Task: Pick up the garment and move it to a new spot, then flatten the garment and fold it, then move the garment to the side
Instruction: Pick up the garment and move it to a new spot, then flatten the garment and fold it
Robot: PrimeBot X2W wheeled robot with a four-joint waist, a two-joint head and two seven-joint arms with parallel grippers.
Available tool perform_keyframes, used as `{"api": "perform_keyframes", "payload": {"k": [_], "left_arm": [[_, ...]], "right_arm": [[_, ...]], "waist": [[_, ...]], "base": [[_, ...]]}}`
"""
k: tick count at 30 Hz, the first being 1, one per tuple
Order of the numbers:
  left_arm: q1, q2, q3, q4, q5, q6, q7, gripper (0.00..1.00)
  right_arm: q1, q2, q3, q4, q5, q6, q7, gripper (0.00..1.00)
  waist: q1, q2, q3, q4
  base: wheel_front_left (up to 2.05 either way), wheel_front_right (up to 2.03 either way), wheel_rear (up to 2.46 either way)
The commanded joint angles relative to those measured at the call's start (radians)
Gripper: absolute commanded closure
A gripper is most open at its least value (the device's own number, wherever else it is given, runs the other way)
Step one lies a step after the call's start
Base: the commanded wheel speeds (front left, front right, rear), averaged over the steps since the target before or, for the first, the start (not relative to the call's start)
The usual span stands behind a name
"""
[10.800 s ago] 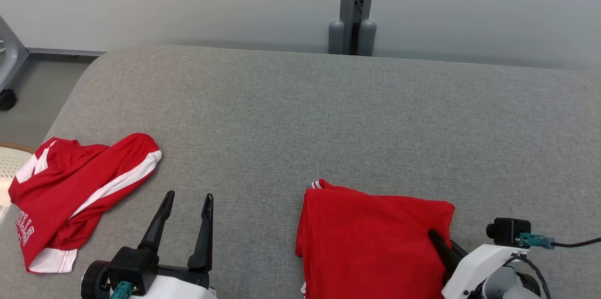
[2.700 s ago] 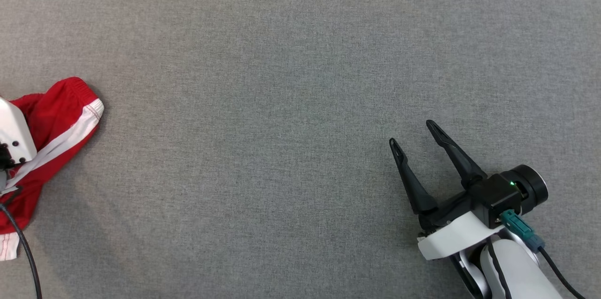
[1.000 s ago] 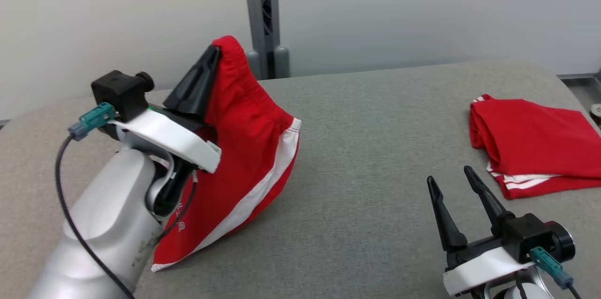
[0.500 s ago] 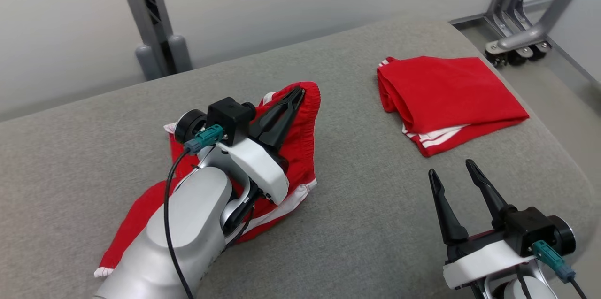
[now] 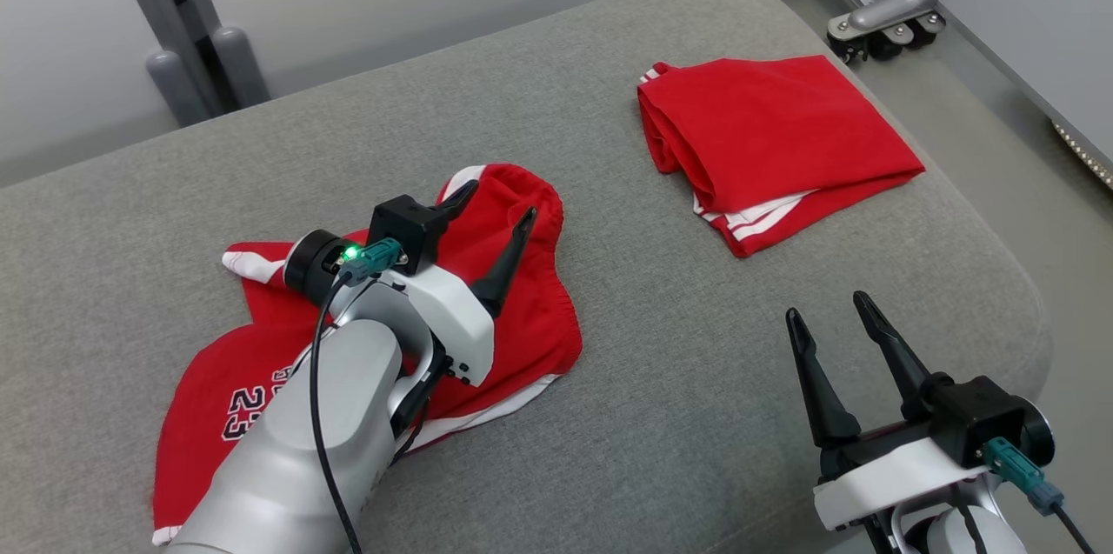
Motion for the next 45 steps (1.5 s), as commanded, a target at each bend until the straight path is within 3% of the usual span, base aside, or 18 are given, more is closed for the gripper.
{"api": "perform_keyframes", "payload": {"k": [1,10,21,28,35,39,45], "left_arm": [[-0.007,0.005,0.011,0.004,0.012,0.001,-0.004,0.00],[0.065,0.036,0.126,-0.090,0.058,0.004,-0.004,0.00],[0.355,0.113,0.383,-0.360,0.150,0.054,-0.004,0.00],[0.535,0.075,0.543,-0.510,0.188,0.084,-0.004,0.00],[0.697,0.000,0.721,-0.621,0.220,0.081,-0.004,0.00],[0.766,-0.008,0.741,-0.653,0.255,0.065,-0.004,0.00],[0.826,-0.008,0.676,-0.644,0.242,0.059,-0.004,0.00]], "right_arm": [[-0.007,-0.002,-0.008,0.004,0.007,0.000,0.001,0.00],[0.000,-0.003,-0.033,0.004,-0.016,0.000,0.001,0.00],[0.059,-0.004,-0.083,-0.023,-0.049,0.000,0.001,0.00],[0.086,-0.004,-0.096,-0.028,-0.057,0.000,0.001,0.00],[0.105,-0.004,-0.091,-0.027,-0.051,0.000,0.001,0.00],[0.112,-0.004,-0.090,-0.028,-0.048,0.000,0.001,0.00],[0.114,-0.004,-0.088,-0.023,-0.048,0.000,0.001,0.00]], "waist": [[0.0000,0.0000,-0.004,0.017],[0.0000,0.0000,-0.065,0.134],[0.0000,0.0000,-0.166,0.309],[0.0000,0.0000,-0.191,0.369],[0.0000,0.0000,-0.207,0.402],[0.0000,0.0000,-0.210,0.408],[0.0000,0.0000,-0.214,0.407]], "base": [[0.00,0.00,0.00],[0.00,0.00,0.00],[0.00,0.00,0.00],[0.00,0.00,0.00],[0.00,0.00,0.00],[0.00,0.00,0.00],[0.00,0.00,0.00]]}}
